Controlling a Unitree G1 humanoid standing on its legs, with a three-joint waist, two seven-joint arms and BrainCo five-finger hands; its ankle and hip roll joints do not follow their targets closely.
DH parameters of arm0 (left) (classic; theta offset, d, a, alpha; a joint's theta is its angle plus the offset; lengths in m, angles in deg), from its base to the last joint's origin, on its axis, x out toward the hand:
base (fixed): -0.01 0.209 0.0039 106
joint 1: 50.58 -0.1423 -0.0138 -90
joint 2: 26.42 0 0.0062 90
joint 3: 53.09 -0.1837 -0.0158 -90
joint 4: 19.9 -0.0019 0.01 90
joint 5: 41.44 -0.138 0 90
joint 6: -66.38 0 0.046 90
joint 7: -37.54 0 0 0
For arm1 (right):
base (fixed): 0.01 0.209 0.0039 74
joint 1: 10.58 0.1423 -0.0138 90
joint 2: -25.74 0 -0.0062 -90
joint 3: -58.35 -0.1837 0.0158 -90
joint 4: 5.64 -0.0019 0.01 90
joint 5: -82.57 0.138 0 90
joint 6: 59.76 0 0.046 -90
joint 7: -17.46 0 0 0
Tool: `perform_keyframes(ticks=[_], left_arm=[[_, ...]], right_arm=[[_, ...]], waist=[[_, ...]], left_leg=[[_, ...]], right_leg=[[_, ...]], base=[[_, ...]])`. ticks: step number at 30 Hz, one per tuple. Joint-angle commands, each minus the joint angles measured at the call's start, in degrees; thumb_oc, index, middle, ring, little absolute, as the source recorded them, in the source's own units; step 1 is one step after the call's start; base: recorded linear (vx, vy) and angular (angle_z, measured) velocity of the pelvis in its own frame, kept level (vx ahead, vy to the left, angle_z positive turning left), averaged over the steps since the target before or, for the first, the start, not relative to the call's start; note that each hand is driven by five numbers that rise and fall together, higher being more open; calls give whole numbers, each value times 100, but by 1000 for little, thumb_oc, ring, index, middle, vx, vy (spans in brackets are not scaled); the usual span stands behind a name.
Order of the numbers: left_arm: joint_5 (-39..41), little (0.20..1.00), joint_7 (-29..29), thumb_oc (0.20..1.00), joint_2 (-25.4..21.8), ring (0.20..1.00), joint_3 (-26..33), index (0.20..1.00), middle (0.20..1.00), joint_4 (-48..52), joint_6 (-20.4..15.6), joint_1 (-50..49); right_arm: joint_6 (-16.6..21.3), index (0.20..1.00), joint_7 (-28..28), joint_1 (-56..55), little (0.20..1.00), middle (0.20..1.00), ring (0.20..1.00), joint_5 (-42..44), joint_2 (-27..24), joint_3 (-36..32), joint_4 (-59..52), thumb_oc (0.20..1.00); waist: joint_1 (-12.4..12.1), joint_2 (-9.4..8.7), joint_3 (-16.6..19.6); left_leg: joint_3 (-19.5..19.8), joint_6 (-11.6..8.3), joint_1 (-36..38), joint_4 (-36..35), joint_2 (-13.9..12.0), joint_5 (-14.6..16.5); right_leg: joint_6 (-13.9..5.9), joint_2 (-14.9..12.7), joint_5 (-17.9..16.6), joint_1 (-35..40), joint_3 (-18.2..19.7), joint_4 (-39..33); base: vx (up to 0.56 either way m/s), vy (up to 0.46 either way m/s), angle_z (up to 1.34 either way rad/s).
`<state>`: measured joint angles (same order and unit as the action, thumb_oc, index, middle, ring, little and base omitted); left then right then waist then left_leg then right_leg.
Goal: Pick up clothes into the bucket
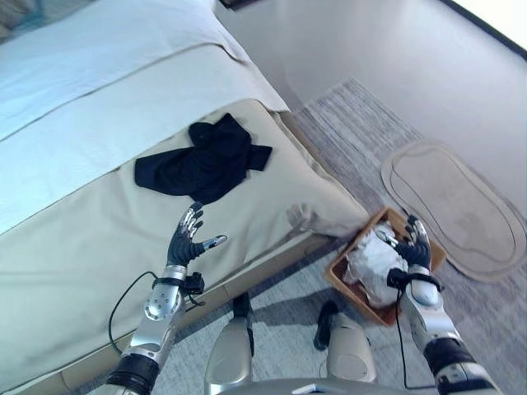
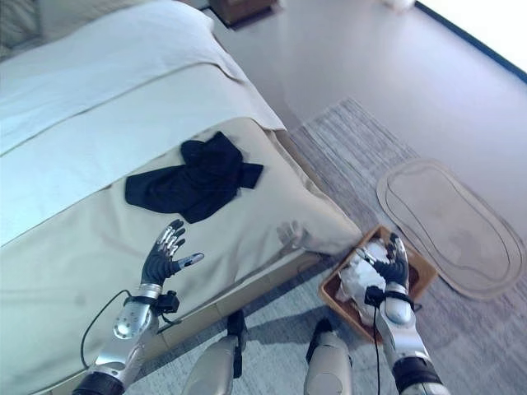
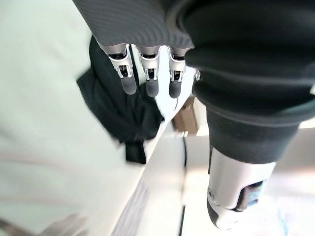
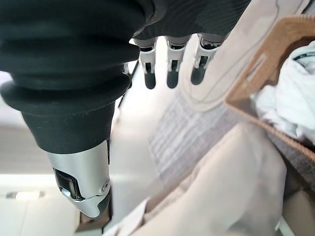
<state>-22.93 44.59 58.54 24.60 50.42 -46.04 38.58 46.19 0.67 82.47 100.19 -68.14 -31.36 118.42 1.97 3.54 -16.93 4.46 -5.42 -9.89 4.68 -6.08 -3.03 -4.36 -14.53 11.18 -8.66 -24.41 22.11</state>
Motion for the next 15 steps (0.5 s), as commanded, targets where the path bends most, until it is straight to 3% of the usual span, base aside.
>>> perform_keyframes(ticks=[1, 8, 11, 13, 15], left_arm=[[-615, 1000, 46, 1000, -379, 1000, 190, 1000, 1000, 295, -193, 168], [-953, 1000, -77, 1000, -674, 1000, 529, 1000, 1000, 607, -201, -291], [-918, 1000, -159, 1000, -717, 1000, 721, 1000, 1000, 774, -221, -464], [-888, 1000, -182, 1000, -712, 1000, 817, 1000, 1000, 828, -201, -532], [-883, 1000, -193, 1000, -724, 1000, 874, 1000, 1000, 836, -190, -513]], right_arm=[[339, 1000, 54, 202, 1000, 1000, 1000, 188, 82, -207, -220, 1000], [269, 1000, 88, 112, 1000, 1000, 1000, 233, 161, -484, -149, 1000], [277, 1000, 118, 33, 1000, 1000, 1000, 304, 206, -612, -141, 1000], [279, 1000, 137, 29, 1000, 1000, 1000, 324, 271, -606, -130, 1000], [277, 1000, 184, 39, 1000, 1000, 1000, 342, 288, -548, -138, 1000]], waist=[[-25, -269, 144], [-179, -534, 511], [-186, -615, 591], [-150, -650, 564], [-98, -667, 525]], left_leg=[[-247, -71, 17, -15, -143, -106], [-355, 264, 248, 233, 492, 430], [-360, 448, 365, 298, 736, 577], [-364, 546, 442, 317, 803, 600], [-345, 599, 557, 266, 797, 613]], right_leg=[[-569, -354, -1234, 552, 75, -1088], [-880, -900, -1678, 1054, 141, -1296], [-864, -1091, -1806, 1065, 292, -988], [-808, -1091, -1878, 980, 482, -640], [-721, -805, -1749, 779, 931, -383]], base=[[121, 153, 21], [158, 237, 12], [114, 194, 5], [114, 212, 13], [63, 123, 13]])
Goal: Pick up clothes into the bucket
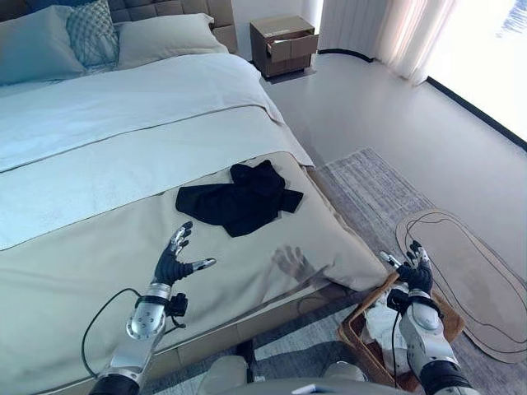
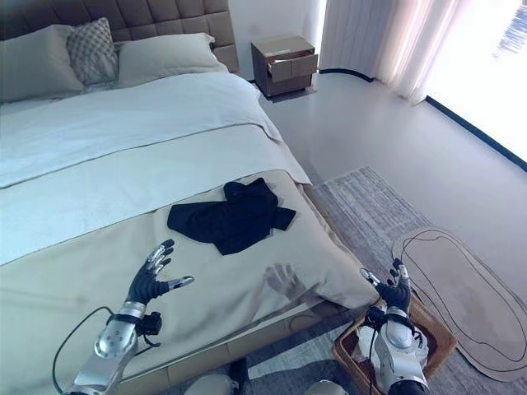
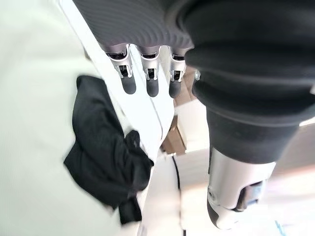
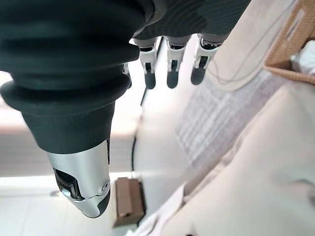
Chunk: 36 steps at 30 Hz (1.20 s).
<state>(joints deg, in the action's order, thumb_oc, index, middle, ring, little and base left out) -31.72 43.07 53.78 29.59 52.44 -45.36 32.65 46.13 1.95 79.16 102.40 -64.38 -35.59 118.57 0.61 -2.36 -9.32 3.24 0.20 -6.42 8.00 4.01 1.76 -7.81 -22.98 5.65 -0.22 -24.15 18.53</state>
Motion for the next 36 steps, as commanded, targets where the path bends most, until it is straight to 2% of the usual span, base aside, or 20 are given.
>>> perform_keyframes(ticks=[1, 2, 6, 9, 11, 15, 16, 17, 20, 22, 23, 24, 25, 26, 28, 29, 31, 32, 33, 36], left_arm=[[-4, 1000, -41, 1000, -248, 1000, 376, 1000, 1000, 632, -259, 85], [-19, 1000, -29, 1000, -215, 1000, 396, 1000, 1000, 579, -263, 139], [-66, 1000, 74, 1000, -112, 1000, 421, 1000, 1000, 451, -228, 266], [-158, 1000, 163, 1000, -13, 1000, 353, 1000, 1000, 202, -191, 385], [-227, 1000, 207, 1000, 56, 1000, 283, 1000, 1000, 84, -177, 465], [-247, 1000, 279, 1000, 159, 1000, 248, 1000, 1000, -66, -111, 503], [-224, 1000, 257, 1000, 173, 1000, 237, 1000, 1000, -98, -97, 519], [-253, 1000, 241, 1000, 161, 1000, 216, 1000, 1000, -82, -90, 557], [-310, 1000, 288, 1000, 146, 1000, 249, 1000, 1000, -65, -121, 559], [-339, 1000, 391, 1000, 164, 1000, 266, 1000, 1000, -81, -125, 587], [-576, 1000, 598, 1000, 114, 1000, 302, 1000, 1000, -49, -93, 555], [-577, 1000, 599, 1000, 114, 1000, 301, 1000, 1000, -48, -93, 555], [-846, 1000, 816, 1000, 49, 1000, 334, 1000, 1000, -89, -76, 574], [-855, 1000, 826, 1000, 53, 1000, 330, 1000, 1000, -97, -79, 582], [-1298, 1000, 1112, 1000, -171, 1000, 277, 1000, 1000, -338, -55, 819], [-1306, 1000, 1122, 1000, -169, 1000, 271, 1000, 1000, -356, -64, 837], [-1758, 1000, 1596, 1000, -500, 1000, 265, 1000, 1000, -371, -44, 1235], [-1767, 1000, 1608, 1000, -503, 1000, 262, 1000, 1000, -388, -50, 1257], [-1924, 1000, 1939, 1000, -593, 1000, 287, 1000, 1000, -477, -4, 1495], [-2207, 1000, 2365, 1000, -779, 1000, 378, 1000, 1000, -686, 116, 1842]], right_arm=[[284, 1000, 57, 375, 1000, 1000, 1000, 121, -89, -126, -152, 1000], [290, 1000, 123, 397, 1000, 1000, 1000, 146, -96, -89, -101, 1000], [300, 1000, 169, 407, 1000, 1000, 1000, 186, -95, -25, -5, 1000], [306, 1000, 186, 389, 1000, 1000, 1000, 217, -99, 28, 84, 1000], [322, 1000, 199, 369, 1000, 1000, 1000, 263, -87, 80, 171, 1000], [295, 1000, 210, 227, 1000, 1000, 1000, 305, -53, 93, 181, 1000], [289, 1000, 232, 183, 1000, 1000, 1000, 301, -65, 89, 178, 1000], [293, 1000, 268, 113, 1000, 1000, 1000, 315, -108, 105, 142, 1000], [307, 1000, 319, 114, 1000, 1000, 1000, 292, -181, 162, 97, 1000], [304, 1000, 273, 150, 1000, 1000, 1000, 284, -220, 176, 34, 1000], [329, 1000, 228, 155, 1000, 1000, 1000, 337, -222, 183, -73, 1000], [328, 1000, 228, 154, 1000, 1000, 1000, 337, -222, 183, -73, 1000], [341, 1000, 220, 180, 1000, 1000, 1000, 323, -222, 230, -67, 1000], [343, 1000, 220, 185, 1000, 1000, 1000, 323, -223, 230, -63, 1000], [311, 1000, 130, 401, 1000, 1000, 1000, 185, -227, 367, -127, 1000], [311, 1000, 126, 412, 1000, 1000, 1000, 182, -225, 364, -123, 1000], [341, 1000, 56, 876, 1000, 1000, 1000, 184, -221, 596, -260, 1000], [341, 1000, 53, 895, 1000, 1000, 1000, 183, -216, 593, -253, 1000], [369, 1000, -19, 1194, 1000, 1000, 1000, 187, -202, 772, -252, 1000], [395, 1000, -104, 1423, 1000, 1000, 1000, 174, -236, 926, -412, 1000]], waist=[[34, -75, -225], [98, -86, -189], [135, -127, -156], [127, -185, -115], [166, -221, -68], [172, -261, 30], [193, -268, 46], [231, -318, 20], [203, -334, -80], [171, -267, -174], [109, -245, -185], [108, -247, -185], [33, -139, -246], [35, -140, -243], [69, -14, -379], [55, -20, -381], [49, -34, -830], [17, -45, -812], [-6, -59, -1056], [31, -80, -1274]], left_leg=[[-229, 39, 192, -80, -214, 107], [-220, 78, 245, -178, -211, 70], [-223, 83, 310, -277, -254, 70], [-263, 52, 362, -280, -269, 100], [-269, 41, 389, -263, -272, 98], [-336, -66, 462, -276, -406, 108], [-328, -103, 447, -205, -433, 139], [-312, -223, 248, 441, -457, 329], [-215, -338, -33, 1283, -450, 358], [-63, -410, -224, 1454, -592, 279], [169, -468, -357, 931, -770, 149], [167, -468, -352, 922, -769, 145], [511, -527, -479, 422, -813, -164], [513, -531, -471, 388, -814, -186], [265, -520, -516, 224, -820, -229], [249, -515, -522, 229, -817, -226], [-50, -403, -928, 527, -719, -123], [-84, -397, -979, 565, -723, -105], [-254, -343, -1307, 773, -720, -69], [-382, -305, -1732, 1007, -719, -41]], right_leg=[[-371, 44, -1221, -87, 911, -42], [-289, 390, -1062, -247, 1115, -178], [-161, 930, -745, -397, 1164, -580], [-133, 1096, -715, -277, 1135, -914], [-129, 1257, -725, -216, 1391, -1073], [-102, 1359, -748, -72, 1397, -1345], [-91, 1393, -740, -44, 1395, -1388], [-14, 1442, -709, 20, 1389, -1449], [83, 1476, -682, 86, 1396, -1461], [101, 1496, -622, 155, 1422, -1462], [3, 1426, -595, 176, 1524, -1500], [3, 1424, -595, 176, 1526, -1500], [-77, 1417, -570, 140, 1644, -1492], [-74, 1416, -568, 131, 1642, -1486], [-144, 1227, -453, -84, 1688, -1285], [-148, 1220, -445, -107, 1706, -1264], [-194, 995, -553, -832, 1859, -818], [-198, 994, -543, -906, 1904, -775], [-221, 915, -661, -1339, 1986, -659], [-233, 864, -729, -1780, 2029, -570]], base=[[60, 102, 3], [63, 75, -1], [60, 7, -13], [48, -45, -8], [67, -73, -6], [70, -101, -9], [56, -141, -2], [54, -179, -2], [5, -68, 19], [32, 40, 6], [59, 71, -13], [90, 162, -15], [31, 85, -12], [42, 214, -20], [-10, 203, -37], [-182, 231, -43], [-250, 217, -42], [-212, 172, -84], [-169, 160, -84], [-96, 115, -59]])
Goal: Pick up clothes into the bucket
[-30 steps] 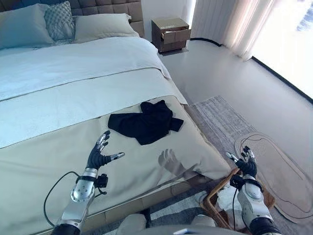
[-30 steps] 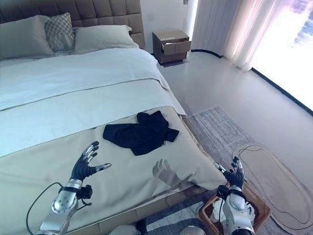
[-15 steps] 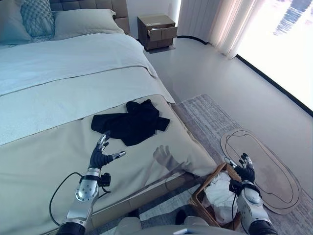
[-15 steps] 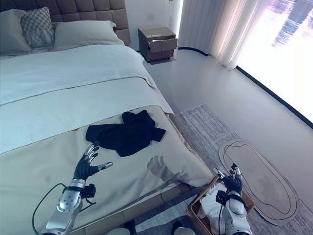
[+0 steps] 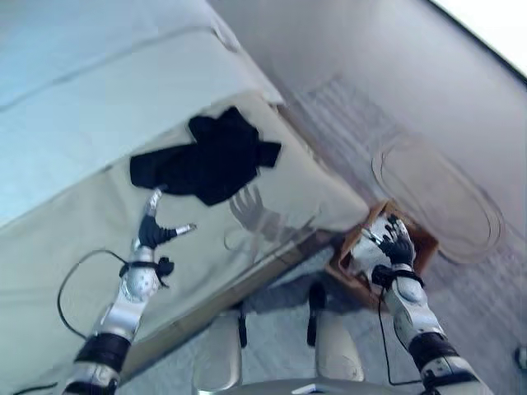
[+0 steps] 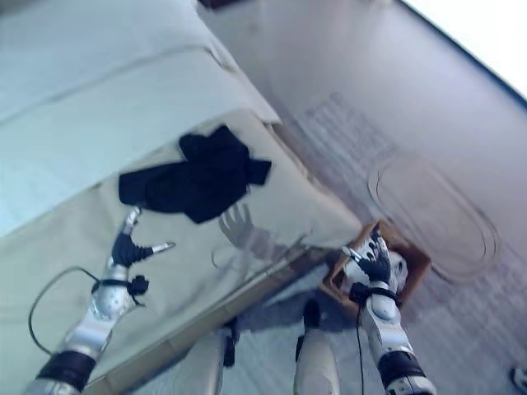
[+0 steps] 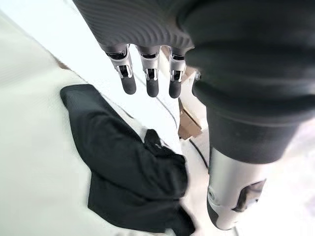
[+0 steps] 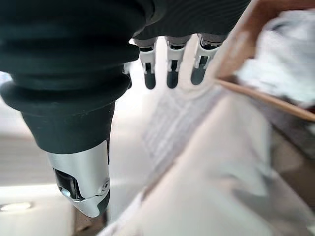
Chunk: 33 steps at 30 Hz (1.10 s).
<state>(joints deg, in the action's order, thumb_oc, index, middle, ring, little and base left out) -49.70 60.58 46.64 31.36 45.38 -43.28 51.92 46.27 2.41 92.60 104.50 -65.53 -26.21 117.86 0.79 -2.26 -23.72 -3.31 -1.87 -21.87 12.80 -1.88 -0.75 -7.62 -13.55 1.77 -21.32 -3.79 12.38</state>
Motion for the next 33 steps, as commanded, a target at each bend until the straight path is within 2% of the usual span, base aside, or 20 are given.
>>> perform_keyframes(ticks=[1, 4, 9, 10, 11, 12, 15, 23, 33], left_arm=[[-410, 1000, 615, 1000, -65, 1000, 200, 1000, 1000, 18, -93, -82], [-811, 1000, 1010, 1000, -397, 1000, 253, 1000, 1000, -345, 105, 219], [-997, 1000, 1182, 1000, -868, 1000, 203, 1000, 1000, -856, 206, 446], [-1191, 1000, 1279, 1000, -1146, 1000, 90, 1000, 1000, -1117, 356, 608], [-1190, 1000, 1284, 1000, -1147, 1000, 75, 1000, 1000, -1131, 353, 625], [-1264, 1000, 1341, 1000, -1352, 1000, -167, 1000, 1000, -1608, 510, 1058], [-1303, 1000, 1501, 1000, -1598, 1000, -476, 1000, 1000, -2003, 729, 1751], [-785, 1000, 1796, 1000, -1595, 1000, -624, 1000, 1000, -2356, 824, 2799], [-610, 1000, 1725, 1000, -1907, 1000, -1056, 1000, 1000, -2827, 816, 3708]], right_arm=[[382, 1000, -151, 80, 1000, 1000, 1000, -35, -122, -13, -340, 1000], [433, 1000, -222, 126, 1000, 1000, 1000, -51, -181, 10, -522, 1000], [523, 1000, -219, 195, 1000, 1000, 1000, -17, -314, 14, -569, 1000], [561, 1000, -199, 209, 1000, 1000, 1000, 6, -398, 22, -574, 1000], [562, 1000, -198, 208, 1000, 1000, 1000, 7, -396, 15, -572, 1000], [594, 1000, -221, 318, 1000, 1000, 1000, 40, -457, 67, -509, 1000], [644, 1000, -304, 504, 1000, 1000, 1000, 126, -530, 111, -472, 1000], [689, 1000, -566, 829, 1000, 1000, 1000, 198, -550, 149, -392, 1000], [750, 1000, -637, 872, 1000, 1000, 1000, 97, -628, 137, -569, 1000]], waist=[[12, -90, 171], [120, -145, -78], [197, -193, -236], [241, -209, -300], [230, -203, -301], [290, -213, -347], [372, -226, -414], [545, -251, -505], [737, -245, -445]], left_leg=[[273, -98, -196, 531, -131, 210], [261, -69, -581, 831, -105, 288], [310, -77, -1036, 1080, -119, 334], [312, -88, -1217, 1147, -131, 335], [315, -90, -1231, 1190, -139, 375], [340, -91, -1450, 1286, -135, 364], [369, -90, -1748, 1390, -133, 348], [437, -80, -2443, 1699, -129, 367], [382, -38, -3137, 1771, -132, 329]], right_leg=[[-253, -78, -341, 321, -6, 49], [-250, -131, -331, -5, -36, 193], [-255, -117, -315, -426, -53, 360], [-258, -108, -318, -593, -63, 411], [-259, -102, -286, -603, -61, 443], [-257, -88, -296, -815, -49, 533], [-253, -53, -318, -1146, -30, 655], [-240, -27, -357, -1830, 25, 861], [-290, -29, -549, -2617, 167, 859]], base=[[-20, 75, -16], [-9, 42, 0], [-33, 16, -1], [0, 0, 0], [-46, 5, -3], [-31, 3, 1], [-45, 6, 6], [-26, -2, 0], [-24, 33, -7]])
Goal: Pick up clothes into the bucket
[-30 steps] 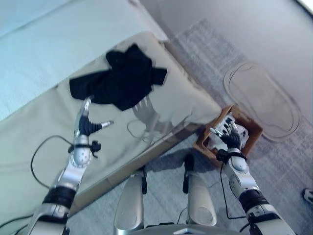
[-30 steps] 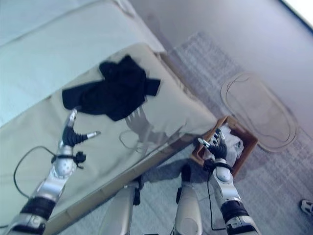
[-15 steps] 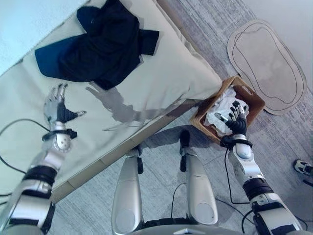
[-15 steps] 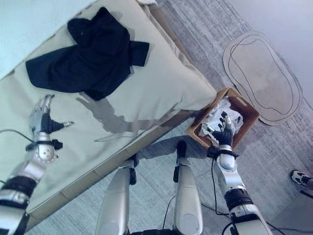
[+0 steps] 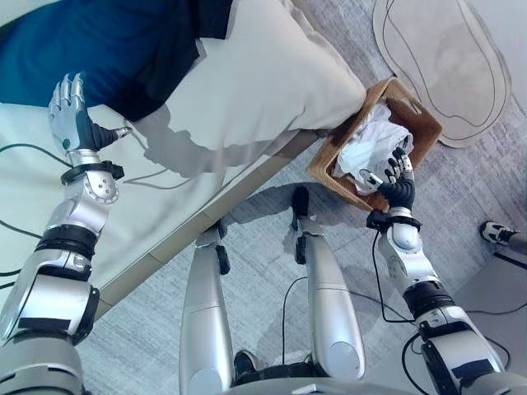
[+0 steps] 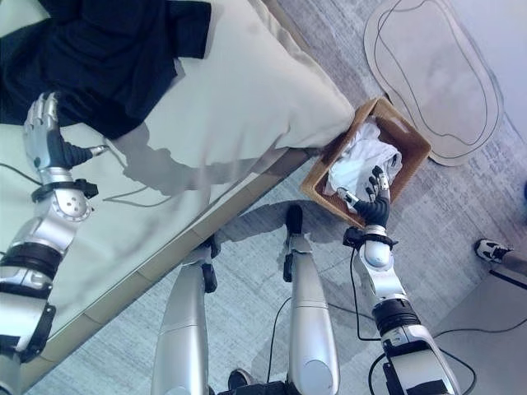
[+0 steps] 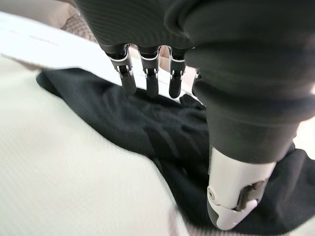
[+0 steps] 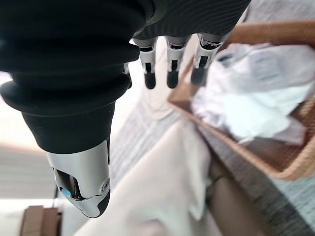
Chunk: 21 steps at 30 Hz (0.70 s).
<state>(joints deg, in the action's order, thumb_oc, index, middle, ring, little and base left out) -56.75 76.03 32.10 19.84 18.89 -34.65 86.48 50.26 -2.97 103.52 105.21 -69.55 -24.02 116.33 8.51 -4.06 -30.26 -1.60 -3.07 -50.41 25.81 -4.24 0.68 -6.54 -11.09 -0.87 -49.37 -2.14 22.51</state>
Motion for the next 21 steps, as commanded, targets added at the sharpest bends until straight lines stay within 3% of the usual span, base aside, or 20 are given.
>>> perform_keyframes(ticks=[1, 11, 12, 14, 15, 16, 21], left_arm=[[-3, 1000, 173, 1000, -558, 1000, -26, 1000, 1000, -115, -4, 415], [-224, 1000, 50, 1000, -898, 1000, -599, 1000, 1000, -672, 196, 1208], [-237, 1000, 47, 1000, -921, 1000, -635, 1000, 1000, -699, 207, 1266], [-309, 1000, 28, 1000, -1025, 1000, -737, 1000, 1000, -783, 213, 1407], [-357, 1000, 43, 1000, -1079, 1000, -778, 1000, 1000, -777, 232, 1474], [-367, 1000, 41, 1000, -1136, 1000, -797, 1000, 1000, -790, 242, 1503], [-320, 1000, -111, 1000, -1238, 1000, -952, 1000, 1000, -938, 300, 1686]], right_arm=[[374, 1000, -86, -286, 1000, 1000, 1000, 10, -266, -119, -531, 1000], [479, 1000, -38, -470, 1000, 1000, 1000, -25, -401, -260, -694, 1000], [488, 1000, -40, -492, 1000, 1000, 1000, -12, -400, -266, -696, 1000], [502, 1000, -7, -561, 1000, 1000, 1000, -21, -397, -299, -754, 1000], [518, 1000, 0, -599, 1000, 1000, 1000, -36, -410, -324, -817, 1000], [532, 1000, 17, -666, 1000, 1000, 1000, -39, -403, -335, -821, 1000], [545, 1000, 70, -896, 1000, 1000, 1000, -25, -378, -372, -880, 1000]], waist=[[21, -50, 232], [208, 6, 342], [202, 32, 376], [227, 30, 400], [261, 15, 376], [261, 35, 410], [302, 36, 428]], left_leg=[[191, 92, -417, 449, 103, 176], [84, 145, -923, 578, 83, 226], [103, 107, -904, 615, 69, 425], [84, 111, -981, 596, 78, 417], [40, 158, -1094, 573, 107, 227], [66, 121, -1065, 592, 86, 417], [52, 133, -1260, 722, 90, 464]], right_leg=[[-433, -297, -348, 56, 19, -201], [-506, -323, -516, -533, 192, -272], [-537, -296, -364, -523, 214, -234], [-544, -304, -399, -608, 237, -282], [-525, -332, -585, -712, 252, -344], [-568, -304, -445, -684, 274, -321], [-587, -327, -484, -846, 306, -326]], base=[[2, 41, -6], [18, 45, -6], [81, 14, -6], [10, 18, -10], [10, 31, -11], [12, 36, -9], [21, 9, -2]])
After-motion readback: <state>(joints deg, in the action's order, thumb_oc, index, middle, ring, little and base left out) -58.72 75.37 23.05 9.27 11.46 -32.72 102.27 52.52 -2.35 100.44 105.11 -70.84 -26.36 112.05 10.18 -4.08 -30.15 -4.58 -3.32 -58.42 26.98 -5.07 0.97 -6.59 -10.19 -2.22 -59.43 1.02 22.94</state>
